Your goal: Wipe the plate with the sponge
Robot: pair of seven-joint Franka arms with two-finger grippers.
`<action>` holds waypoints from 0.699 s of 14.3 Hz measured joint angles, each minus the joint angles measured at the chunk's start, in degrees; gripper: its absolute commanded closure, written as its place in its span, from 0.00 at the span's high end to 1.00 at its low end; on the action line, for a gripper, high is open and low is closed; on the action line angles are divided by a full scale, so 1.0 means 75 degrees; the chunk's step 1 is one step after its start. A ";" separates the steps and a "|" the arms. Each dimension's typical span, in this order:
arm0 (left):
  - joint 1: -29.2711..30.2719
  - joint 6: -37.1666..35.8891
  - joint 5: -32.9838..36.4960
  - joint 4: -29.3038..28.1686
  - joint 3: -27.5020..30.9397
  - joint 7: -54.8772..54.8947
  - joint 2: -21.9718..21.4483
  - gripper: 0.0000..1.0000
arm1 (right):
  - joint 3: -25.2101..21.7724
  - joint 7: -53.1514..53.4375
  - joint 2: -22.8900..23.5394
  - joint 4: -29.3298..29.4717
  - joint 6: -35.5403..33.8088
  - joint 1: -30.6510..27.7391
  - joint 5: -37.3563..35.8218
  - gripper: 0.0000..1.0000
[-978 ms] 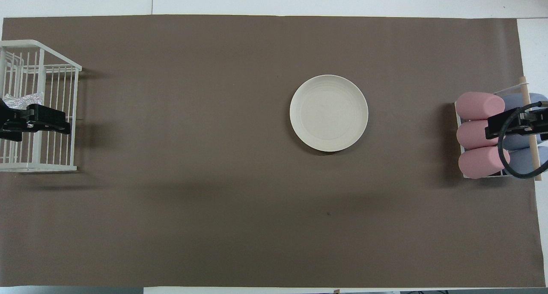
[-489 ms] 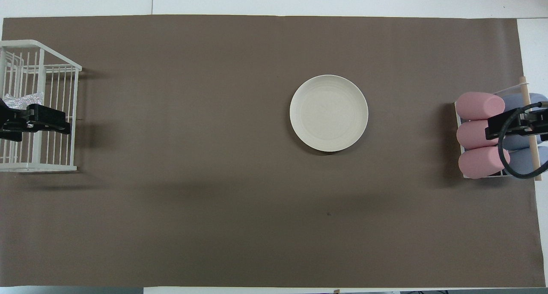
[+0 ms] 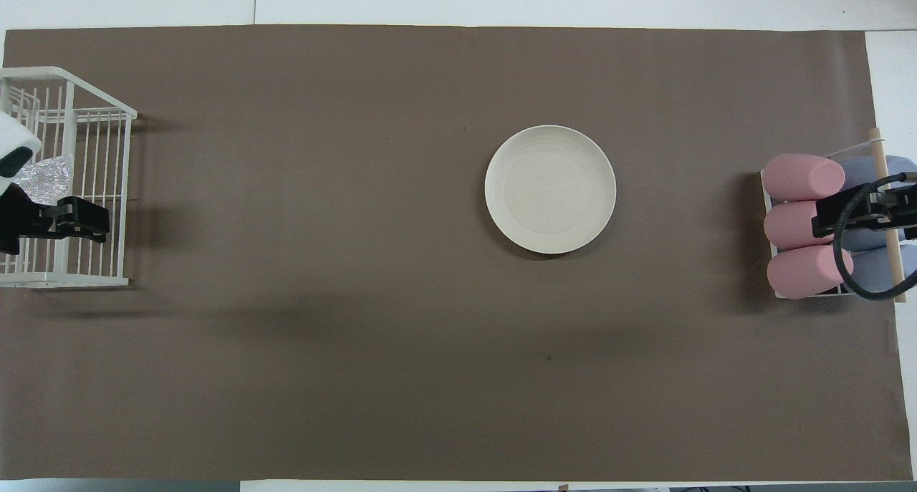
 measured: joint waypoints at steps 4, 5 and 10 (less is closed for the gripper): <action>-0.0250 0.0707 0.1632 -0.0522 -0.0050 -0.0827 0.0571 1.00 | 0.0001 0.0000 0.0000 0.0000 -0.0003 0.0000 0.0000 1.00; -0.0327 0.0885 0.2006 -0.0525 -0.0062 -0.1096 0.0851 1.00 | 0.0001 0.0000 0.0000 0.0000 -0.0004 0.0002 0.0000 1.00; -0.0406 0.1154 0.3899 -0.0280 -0.0071 -0.1373 0.1930 1.00 | 0.0007 0.0000 0.0000 0.0000 -0.0007 0.0004 0.0000 1.00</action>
